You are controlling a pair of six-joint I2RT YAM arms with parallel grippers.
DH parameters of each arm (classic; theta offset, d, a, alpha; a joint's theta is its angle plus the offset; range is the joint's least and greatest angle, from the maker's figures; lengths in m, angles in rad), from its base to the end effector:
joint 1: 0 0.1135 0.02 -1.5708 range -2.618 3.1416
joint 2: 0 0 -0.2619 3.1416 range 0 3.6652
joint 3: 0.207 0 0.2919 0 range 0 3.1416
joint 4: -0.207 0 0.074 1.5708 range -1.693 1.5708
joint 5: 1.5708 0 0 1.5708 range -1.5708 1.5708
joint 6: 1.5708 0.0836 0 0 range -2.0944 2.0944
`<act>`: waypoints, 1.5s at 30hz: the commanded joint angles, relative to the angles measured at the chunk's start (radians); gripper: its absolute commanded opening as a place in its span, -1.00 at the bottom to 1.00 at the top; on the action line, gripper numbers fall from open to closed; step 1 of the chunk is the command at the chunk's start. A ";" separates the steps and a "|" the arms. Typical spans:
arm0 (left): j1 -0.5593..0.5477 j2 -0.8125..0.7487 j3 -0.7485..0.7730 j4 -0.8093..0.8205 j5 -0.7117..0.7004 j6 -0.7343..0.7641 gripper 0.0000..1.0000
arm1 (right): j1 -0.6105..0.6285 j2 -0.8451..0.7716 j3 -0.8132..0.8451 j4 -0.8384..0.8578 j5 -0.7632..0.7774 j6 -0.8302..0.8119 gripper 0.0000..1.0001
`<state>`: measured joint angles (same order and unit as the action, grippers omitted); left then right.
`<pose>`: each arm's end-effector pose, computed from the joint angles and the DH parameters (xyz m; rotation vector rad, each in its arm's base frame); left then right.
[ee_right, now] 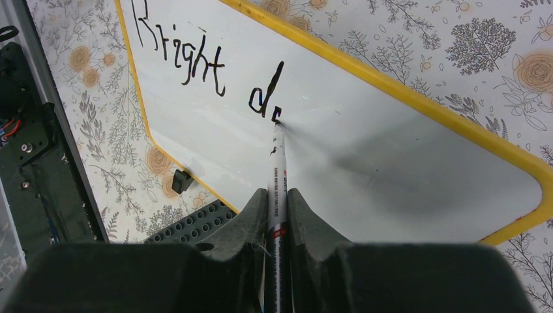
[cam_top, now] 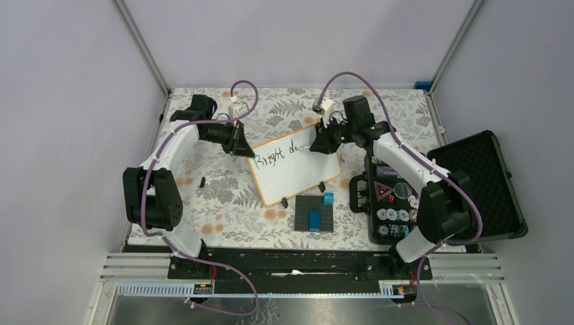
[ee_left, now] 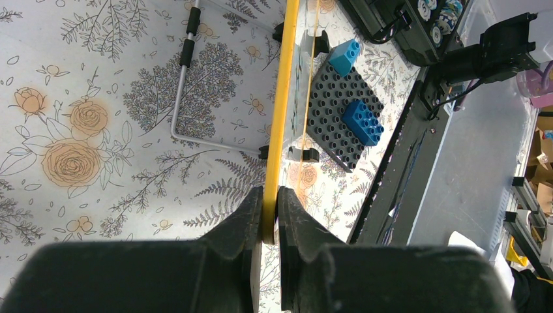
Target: Write a sentence on the whiteboard
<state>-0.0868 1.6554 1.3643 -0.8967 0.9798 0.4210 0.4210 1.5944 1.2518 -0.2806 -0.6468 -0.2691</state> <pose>0.3706 -0.1019 0.2381 0.8317 2.2304 -1.1687 0.3716 0.2216 0.2537 -1.0622 1.8759 0.7927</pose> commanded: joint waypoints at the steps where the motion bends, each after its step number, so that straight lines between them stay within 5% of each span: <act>1: -0.010 -0.034 0.000 0.030 -0.041 0.042 -1.00 | 0.000 -0.027 0.041 0.014 0.050 -0.021 -1.00; 45: -0.010 -0.031 0.004 0.030 -0.042 0.042 -1.00 | 0.000 -0.045 0.005 -0.020 0.027 -0.043 -1.00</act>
<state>-0.0868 1.6554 1.3643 -0.8970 0.9798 0.4210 0.4206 1.5875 1.2602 -0.2890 -0.6312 -0.2840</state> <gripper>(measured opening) 0.111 0.198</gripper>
